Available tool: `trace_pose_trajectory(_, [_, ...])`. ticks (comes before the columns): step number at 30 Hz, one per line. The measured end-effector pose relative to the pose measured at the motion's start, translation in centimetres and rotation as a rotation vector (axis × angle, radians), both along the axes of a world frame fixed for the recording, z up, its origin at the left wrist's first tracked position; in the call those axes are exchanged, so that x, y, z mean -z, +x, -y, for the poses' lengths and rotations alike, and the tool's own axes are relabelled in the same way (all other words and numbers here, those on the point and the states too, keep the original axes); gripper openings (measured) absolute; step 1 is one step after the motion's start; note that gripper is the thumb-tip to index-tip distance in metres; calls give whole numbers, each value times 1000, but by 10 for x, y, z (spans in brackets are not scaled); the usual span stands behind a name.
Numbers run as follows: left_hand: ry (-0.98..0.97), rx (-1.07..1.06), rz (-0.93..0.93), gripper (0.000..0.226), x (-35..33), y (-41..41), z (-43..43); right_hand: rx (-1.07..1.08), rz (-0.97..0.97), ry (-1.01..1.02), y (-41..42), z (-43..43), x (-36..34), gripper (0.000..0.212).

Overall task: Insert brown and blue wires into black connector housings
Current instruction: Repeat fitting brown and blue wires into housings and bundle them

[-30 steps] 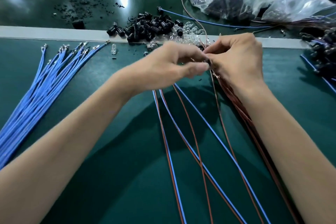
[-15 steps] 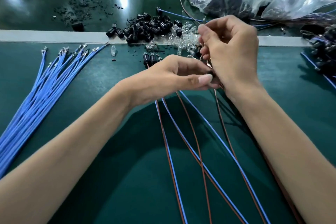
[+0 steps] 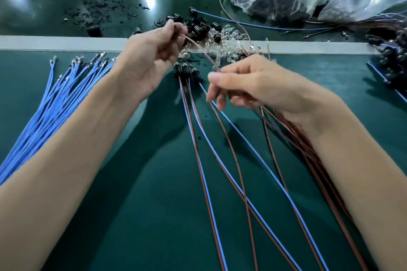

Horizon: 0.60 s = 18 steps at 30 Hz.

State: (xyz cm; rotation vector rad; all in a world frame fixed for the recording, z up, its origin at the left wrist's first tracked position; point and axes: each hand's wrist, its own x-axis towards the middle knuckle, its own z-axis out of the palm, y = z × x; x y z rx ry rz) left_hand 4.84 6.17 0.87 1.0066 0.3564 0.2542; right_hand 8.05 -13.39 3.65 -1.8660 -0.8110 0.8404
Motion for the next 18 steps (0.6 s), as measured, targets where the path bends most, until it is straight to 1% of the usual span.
trace_pose_trajectory(2, [27,-26,-1,21,0,0,-6,-101,-21,0,-3,1,2,31])
trace_pose_trajectory(4, [67,-3,22,20,-2,-3,-8,-92,-52,105,-6,-2,2,33])
trace_pose_trajectory(5, [89,35,33,19,-2,-6,-6,-24,-75,203,-6,-5,4,33])
trace_pose_trajectory(7, [118,148,48,12,0,-17,0,185,-115,415,-4,-11,7,32])
trace_pose_trajectory(9, [89,260,60,13,5,-32,4,361,-134,558,-3,-17,13,32])
trace_pose_trajectory(11, [35,321,96,21,8,-48,4,455,-148,638,-5,-22,19,33])
trace_pose_trajectory(15, [-82,342,203,32,7,-67,3,572,-209,754,-8,-28,26,37])
trace_pose_trajectory(17, [-49,366,210,29,10,-73,5,632,-221,780,-8,-28,27,38])
trace_pose_trajectory(18, [22,391,198,25,12,-76,7,653,-221,793,-8,-28,28,38])
